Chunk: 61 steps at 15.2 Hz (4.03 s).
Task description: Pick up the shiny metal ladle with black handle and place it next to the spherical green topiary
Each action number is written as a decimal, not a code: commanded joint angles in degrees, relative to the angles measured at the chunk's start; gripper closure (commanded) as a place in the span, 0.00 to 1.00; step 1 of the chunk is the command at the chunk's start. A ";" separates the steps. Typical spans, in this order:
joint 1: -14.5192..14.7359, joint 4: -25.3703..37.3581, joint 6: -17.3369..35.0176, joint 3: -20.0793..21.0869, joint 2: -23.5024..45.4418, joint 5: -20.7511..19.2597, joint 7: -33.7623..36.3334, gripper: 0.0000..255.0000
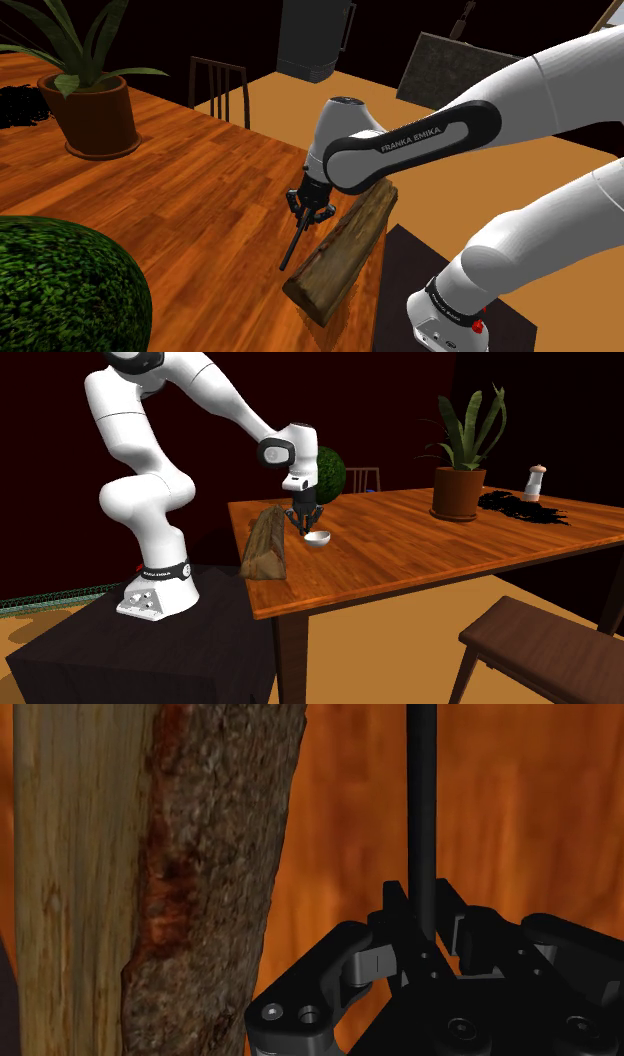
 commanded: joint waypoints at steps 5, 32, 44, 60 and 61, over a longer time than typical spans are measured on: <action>-0.03 0.04 0.03 -0.03 0.13 -0.01 -0.07 1.00; 0.38 12.54 -24.16 -5.94 -11.84 -1.35 1.03 1.00; -0.08 20.68 -33.49 -7.92 -13.07 -2.76 2.20 1.00; -0.92 33.93 -45.22 -9.69 -11.59 -4.59 4.21 1.00; -0.97 34.85 -45.95 -9.76 -11.39 -4.70 4.36 1.00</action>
